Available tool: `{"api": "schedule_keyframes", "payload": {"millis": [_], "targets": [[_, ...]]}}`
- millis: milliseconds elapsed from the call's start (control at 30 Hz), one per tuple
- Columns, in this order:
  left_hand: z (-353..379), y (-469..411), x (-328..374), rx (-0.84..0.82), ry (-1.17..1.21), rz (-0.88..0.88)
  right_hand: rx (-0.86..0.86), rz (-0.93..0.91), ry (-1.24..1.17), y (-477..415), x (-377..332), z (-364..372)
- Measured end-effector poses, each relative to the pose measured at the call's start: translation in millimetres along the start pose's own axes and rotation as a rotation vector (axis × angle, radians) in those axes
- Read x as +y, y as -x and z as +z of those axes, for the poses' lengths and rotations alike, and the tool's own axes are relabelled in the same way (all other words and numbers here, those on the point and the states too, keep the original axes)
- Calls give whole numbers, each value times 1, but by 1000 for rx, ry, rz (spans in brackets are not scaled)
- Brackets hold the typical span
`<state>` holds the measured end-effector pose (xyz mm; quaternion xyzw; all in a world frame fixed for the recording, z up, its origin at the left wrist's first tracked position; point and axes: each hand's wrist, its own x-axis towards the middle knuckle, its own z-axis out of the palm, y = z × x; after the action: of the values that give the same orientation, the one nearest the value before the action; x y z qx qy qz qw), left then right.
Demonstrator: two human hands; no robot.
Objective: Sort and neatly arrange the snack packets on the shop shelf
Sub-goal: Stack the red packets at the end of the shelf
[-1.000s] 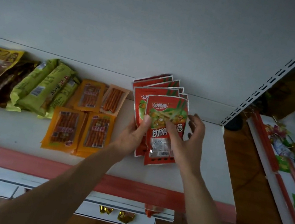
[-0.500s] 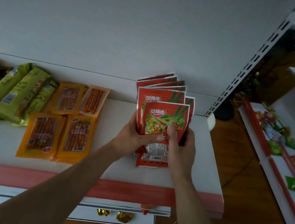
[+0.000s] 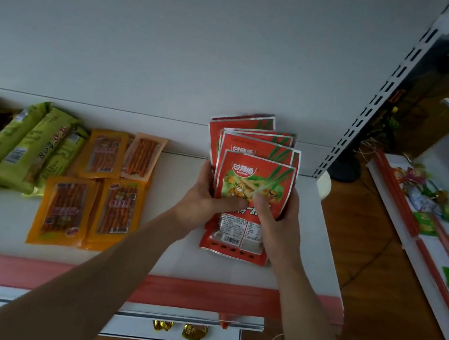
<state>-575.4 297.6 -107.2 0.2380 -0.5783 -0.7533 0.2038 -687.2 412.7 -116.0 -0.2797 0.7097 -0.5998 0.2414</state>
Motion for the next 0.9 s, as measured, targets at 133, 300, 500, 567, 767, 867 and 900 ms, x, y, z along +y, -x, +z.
{"api": "schedule_keyframes", "payload": {"millis": [133, 300, 500, 567, 767, 867, 900], "targets": [[7, 7, -12, 52, 68, 112, -14, 9, -9, 3, -3, -3], [16, 10, -16, 106, 62, 102, -63, -11, -32, 4, -6, 0], [9, 10, -11, 130, 84, 89, -74, 51, -21, 9, -3, 13], [4, 11, -10, 139, 96, 94, -64, 51, -27, 9, -3, 19], [-9, 17, -12, 176, 81, 108, -77, 7, -41, 11, -7, 34], [-10, 20, -13, 186, 67, 91, -43, -30, -83, 8, -8, 31], [-9, 20, -15, 190, 74, 87, -40, -27, -93, 7, -8, 31]]}}
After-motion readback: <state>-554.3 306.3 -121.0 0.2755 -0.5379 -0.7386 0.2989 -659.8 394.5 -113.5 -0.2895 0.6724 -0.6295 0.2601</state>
